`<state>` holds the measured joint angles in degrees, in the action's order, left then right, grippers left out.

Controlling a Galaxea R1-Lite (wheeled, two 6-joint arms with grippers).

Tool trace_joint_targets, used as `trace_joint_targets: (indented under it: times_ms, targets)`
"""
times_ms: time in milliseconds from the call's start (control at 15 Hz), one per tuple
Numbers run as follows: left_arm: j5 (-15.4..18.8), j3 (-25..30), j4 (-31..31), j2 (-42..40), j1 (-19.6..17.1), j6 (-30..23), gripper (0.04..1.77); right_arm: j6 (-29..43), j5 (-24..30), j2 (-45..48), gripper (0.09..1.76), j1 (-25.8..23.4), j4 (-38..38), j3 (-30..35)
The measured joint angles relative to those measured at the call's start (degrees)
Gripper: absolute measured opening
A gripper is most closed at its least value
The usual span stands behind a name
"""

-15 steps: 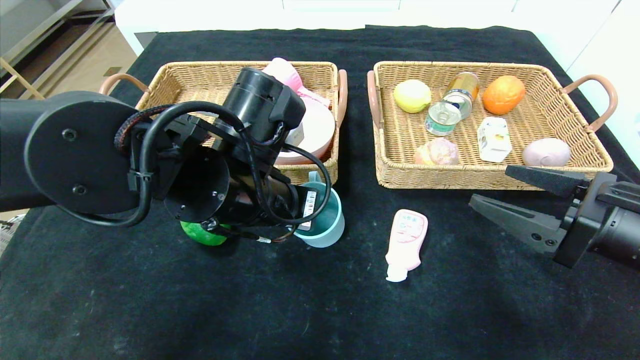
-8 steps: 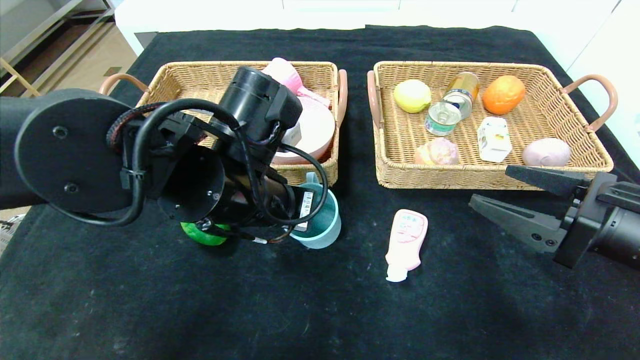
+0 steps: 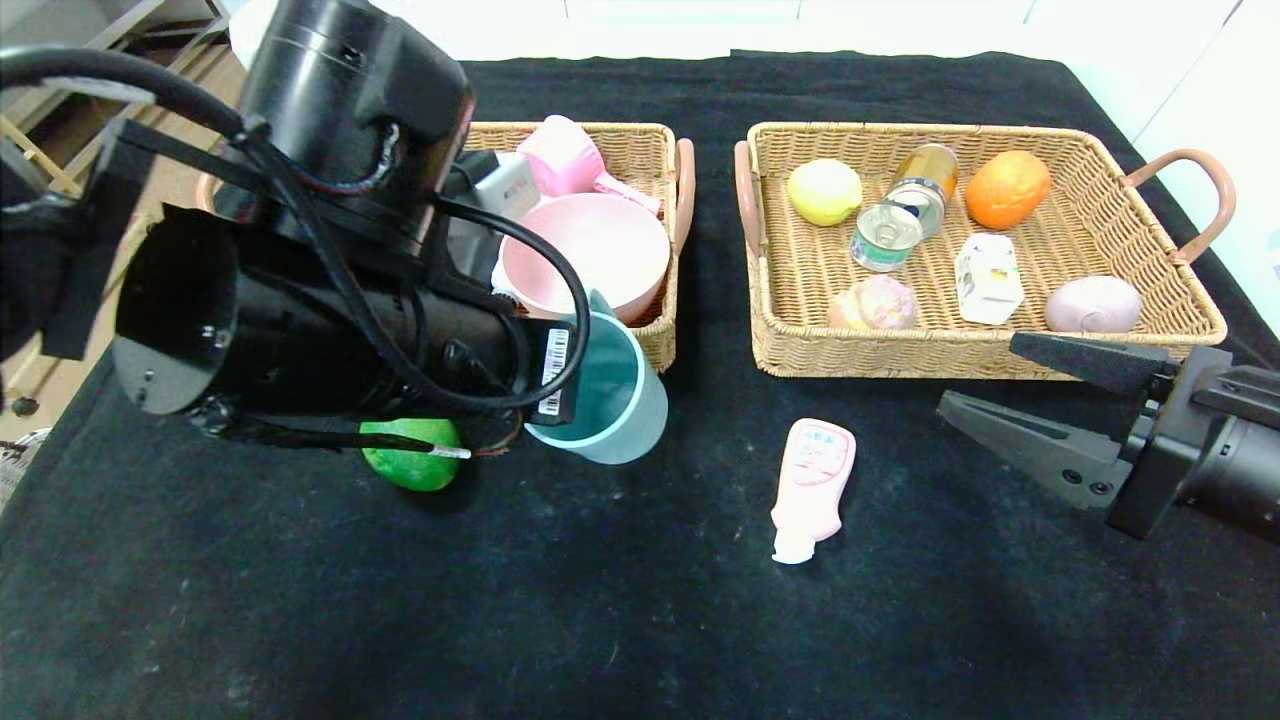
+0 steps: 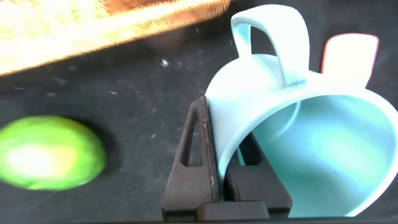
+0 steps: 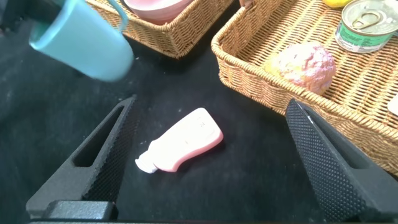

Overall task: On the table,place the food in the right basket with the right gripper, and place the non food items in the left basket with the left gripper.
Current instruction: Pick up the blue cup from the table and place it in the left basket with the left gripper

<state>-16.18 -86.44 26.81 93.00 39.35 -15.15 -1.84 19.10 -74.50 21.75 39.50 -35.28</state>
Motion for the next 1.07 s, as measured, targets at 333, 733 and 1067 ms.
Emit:
trace_joint_targets:
  times_ms: [333,733,1067]
  targets:
    - [-0.3,-2.0,0.0,-3.9,-4.9,0.8,0.18,0.0,0.0,-0.2,1.71,-0.1,0.0,-0.1]
    - [-0.7,-6.0,-0.6,-5.5,-14.1,2.2,0.18,0.0,0.0,-0.2,1.71,0.0,0.0,0.0]
    - [1.9,-11.0,-3.3,-2.1,-24.2,3.8,0.18,0.0,0.0,-0.2,1.71,0.0,0.0,0.0]
